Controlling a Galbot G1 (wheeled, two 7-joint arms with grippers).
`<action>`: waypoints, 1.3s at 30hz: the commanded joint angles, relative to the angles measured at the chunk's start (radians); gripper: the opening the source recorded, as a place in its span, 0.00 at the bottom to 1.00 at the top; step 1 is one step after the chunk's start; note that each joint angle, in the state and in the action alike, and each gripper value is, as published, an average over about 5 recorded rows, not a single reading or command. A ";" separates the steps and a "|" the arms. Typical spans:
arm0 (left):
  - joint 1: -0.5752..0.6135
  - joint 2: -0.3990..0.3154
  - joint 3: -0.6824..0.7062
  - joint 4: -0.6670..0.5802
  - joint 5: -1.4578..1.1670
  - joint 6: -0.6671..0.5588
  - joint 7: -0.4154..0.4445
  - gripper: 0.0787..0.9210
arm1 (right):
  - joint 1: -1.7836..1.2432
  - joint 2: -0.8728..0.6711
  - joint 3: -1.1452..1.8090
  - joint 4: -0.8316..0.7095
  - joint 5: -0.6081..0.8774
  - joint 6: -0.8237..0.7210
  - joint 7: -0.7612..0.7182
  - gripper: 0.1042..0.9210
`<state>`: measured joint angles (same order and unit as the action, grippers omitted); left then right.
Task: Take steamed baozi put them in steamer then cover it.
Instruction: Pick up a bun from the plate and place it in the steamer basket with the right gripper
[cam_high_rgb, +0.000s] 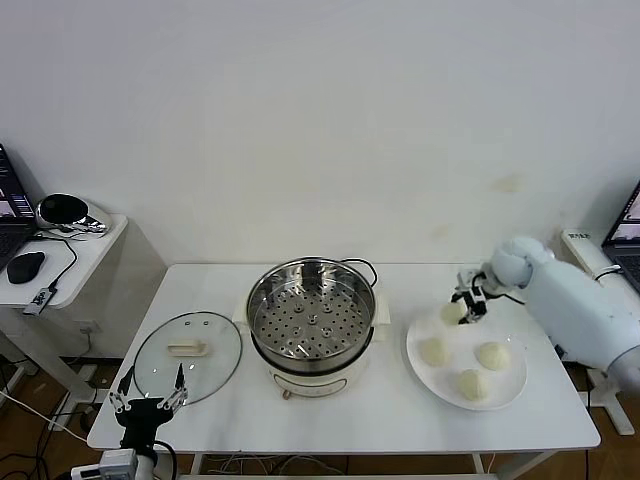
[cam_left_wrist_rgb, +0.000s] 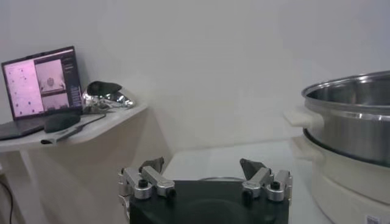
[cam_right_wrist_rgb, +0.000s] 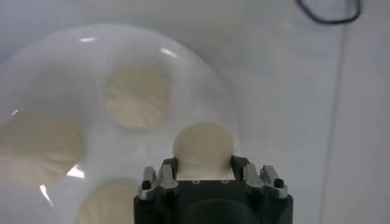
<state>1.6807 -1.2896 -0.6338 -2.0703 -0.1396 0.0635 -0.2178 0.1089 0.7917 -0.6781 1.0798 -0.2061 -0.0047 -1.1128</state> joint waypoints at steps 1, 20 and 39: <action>-0.001 0.005 0.000 0.001 -0.003 0.001 0.001 0.88 | 0.206 -0.060 -0.142 0.097 0.158 0.022 -0.004 0.55; -0.024 0.063 -0.029 0.005 -0.056 0.007 0.003 0.88 | 0.505 0.481 -0.476 -0.101 0.329 0.356 0.028 0.57; -0.011 0.048 -0.046 -0.006 -0.055 0.004 0.002 0.88 | 0.335 0.685 -0.566 -0.205 -0.085 0.606 0.108 0.58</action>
<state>1.6696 -1.2460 -0.6788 -2.0783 -0.1933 0.0672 -0.2160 0.4663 1.4081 -1.2044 0.9043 -0.1823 0.5255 -1.0221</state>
